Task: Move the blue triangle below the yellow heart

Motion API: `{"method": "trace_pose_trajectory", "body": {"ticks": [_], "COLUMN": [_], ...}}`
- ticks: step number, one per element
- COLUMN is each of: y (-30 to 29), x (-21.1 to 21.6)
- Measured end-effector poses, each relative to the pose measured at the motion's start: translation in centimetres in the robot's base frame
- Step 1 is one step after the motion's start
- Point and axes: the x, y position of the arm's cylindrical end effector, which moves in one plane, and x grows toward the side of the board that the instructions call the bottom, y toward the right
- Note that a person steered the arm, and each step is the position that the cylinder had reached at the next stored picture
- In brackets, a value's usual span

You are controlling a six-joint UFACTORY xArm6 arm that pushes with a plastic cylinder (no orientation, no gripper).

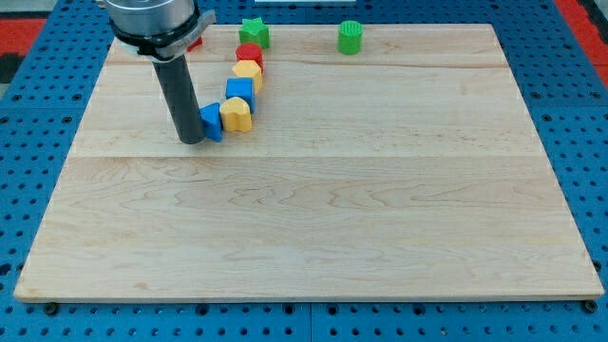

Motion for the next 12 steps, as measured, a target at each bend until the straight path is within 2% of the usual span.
{"method": "trace_pose_trajectory", "body": {"ticks": [1, 2, 3, 4, 7, 8, 9, 10, 12], "y": [-3.3, -3.8, -1.8, -1.8, -1.9, 0.1, 0.6, -1.3, 1.6], "x": [-2.1, -4.2, -4.8, -4.5, 2.1, -3.3, -5.0, -5.1, -5.6]}}
